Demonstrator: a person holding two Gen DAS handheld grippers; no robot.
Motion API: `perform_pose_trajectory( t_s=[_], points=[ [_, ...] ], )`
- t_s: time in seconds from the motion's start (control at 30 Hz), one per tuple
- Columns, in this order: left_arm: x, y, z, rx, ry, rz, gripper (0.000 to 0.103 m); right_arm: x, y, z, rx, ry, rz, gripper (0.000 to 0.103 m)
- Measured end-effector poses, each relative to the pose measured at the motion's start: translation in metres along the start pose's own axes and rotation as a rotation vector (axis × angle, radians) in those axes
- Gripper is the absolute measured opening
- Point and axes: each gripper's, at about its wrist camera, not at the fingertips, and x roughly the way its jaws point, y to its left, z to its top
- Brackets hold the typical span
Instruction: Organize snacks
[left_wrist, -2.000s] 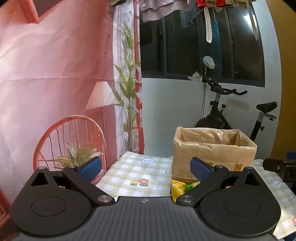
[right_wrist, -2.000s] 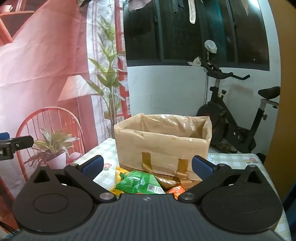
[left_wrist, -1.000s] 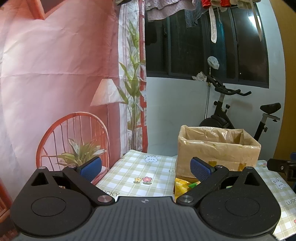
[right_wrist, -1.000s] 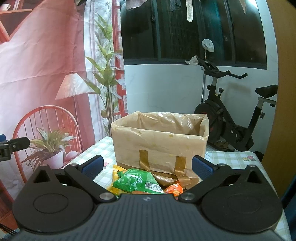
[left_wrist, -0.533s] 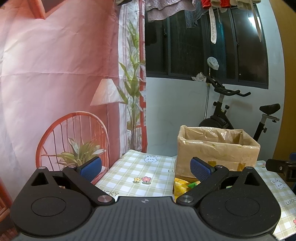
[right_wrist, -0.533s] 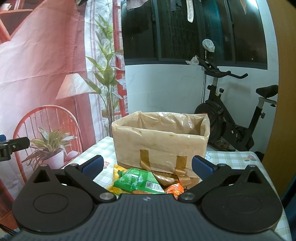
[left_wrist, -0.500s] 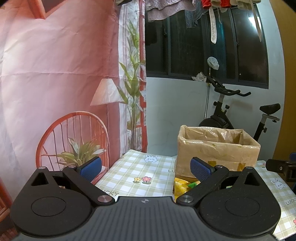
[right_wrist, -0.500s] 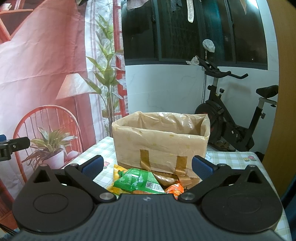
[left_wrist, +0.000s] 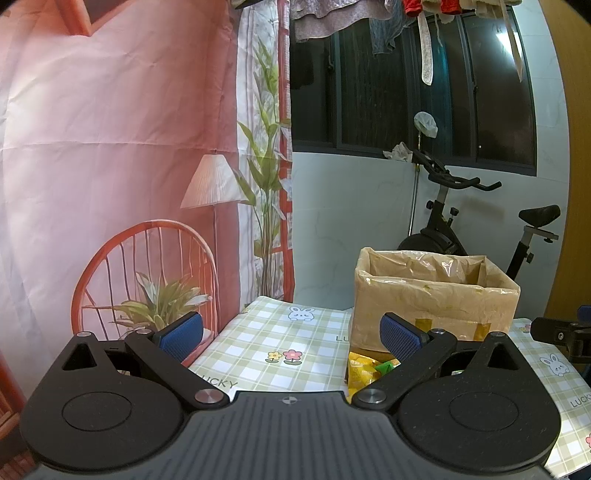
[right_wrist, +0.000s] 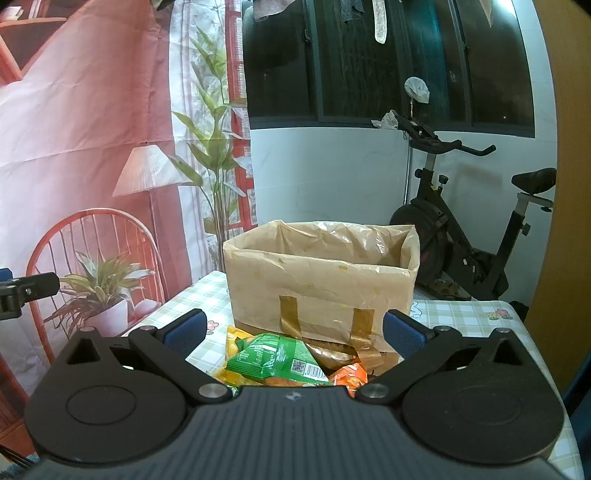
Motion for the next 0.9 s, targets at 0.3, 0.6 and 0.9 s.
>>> perform_pose_trajectory(
  t_s=[0.3,0.6,0.9],
  points=[
    [0.002,0.001,-0.002,-0.005,0.004,-0.002,0.103,0.000,0.000,0.000,0.000,0.001,0.001,0.103],
    [0.004,0.002,-0.004,-0.008,0.016,-0.003,0.103,0.005,-0.003,-0.003,0.010,0.013,0.003,0.103],
    [0.026,0.001,-0.015,0.004,0.027,-0.026,0.103,0.019,-0.003,-0.008,0.007,-0.004,0.022,0.103]
  ],
)
